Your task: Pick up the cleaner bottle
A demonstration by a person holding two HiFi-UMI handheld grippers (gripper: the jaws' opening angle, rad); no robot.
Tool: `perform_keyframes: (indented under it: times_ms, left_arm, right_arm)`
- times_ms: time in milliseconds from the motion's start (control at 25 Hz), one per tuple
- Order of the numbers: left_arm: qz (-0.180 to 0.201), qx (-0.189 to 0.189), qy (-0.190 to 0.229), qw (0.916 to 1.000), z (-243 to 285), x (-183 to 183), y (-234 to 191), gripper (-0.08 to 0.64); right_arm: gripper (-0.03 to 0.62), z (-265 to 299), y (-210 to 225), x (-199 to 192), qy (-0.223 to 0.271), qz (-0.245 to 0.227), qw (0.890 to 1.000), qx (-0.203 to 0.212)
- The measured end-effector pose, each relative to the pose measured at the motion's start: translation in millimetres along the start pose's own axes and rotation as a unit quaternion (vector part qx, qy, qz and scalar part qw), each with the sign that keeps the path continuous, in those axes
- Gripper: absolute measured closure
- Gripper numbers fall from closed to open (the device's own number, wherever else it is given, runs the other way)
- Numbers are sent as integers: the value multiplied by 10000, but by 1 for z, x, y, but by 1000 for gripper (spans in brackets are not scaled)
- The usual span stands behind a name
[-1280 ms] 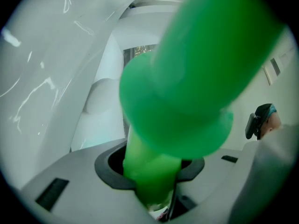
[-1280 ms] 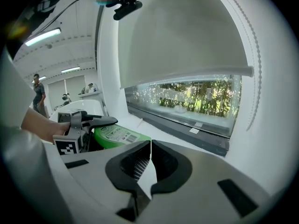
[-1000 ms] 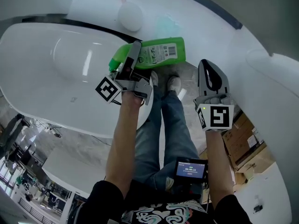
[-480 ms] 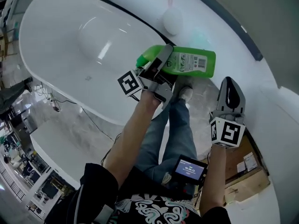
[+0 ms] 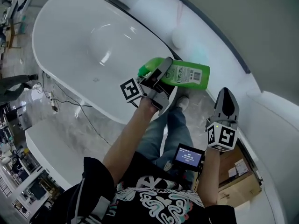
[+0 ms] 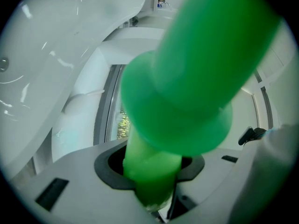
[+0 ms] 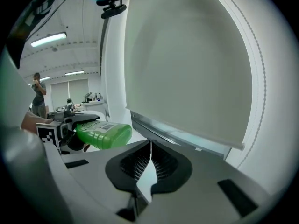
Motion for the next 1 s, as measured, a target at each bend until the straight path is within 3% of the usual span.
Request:
perform_keyframes:
  times_ms: [240,480,600,840,1000]
  left_arm:
    - [-46,-4,200,9998,-16,8,13,377]
    - [436,-18,336,9985,-13,6,-70,377]
    - [515,-30,320,9982,-18,13,-91,377]
    - [496,-177,360,9980,-9,-2,-47,376]
    - [531,-195,266,9980,-11,0,-49,377]
  right_arm:
    - [563,4,-15,10,241,5,9990,365]
    - [563,56,17,-74,834,147,9941,675]
    - [563,68,16,-100,931,149,9931,694]
    - [563,42,26,-64,957,72,9937,574]
    - [563,48,23,-72,949,168,9940,522]
Point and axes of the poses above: the fingertips, and each gripper's own axes: z forward along the fingers, y to its right, x out of its top, the point moved 8 cm from there along -z, backward along the fingers, and after that the axes turned 2 degrees about -x, right-handed, at the moved point
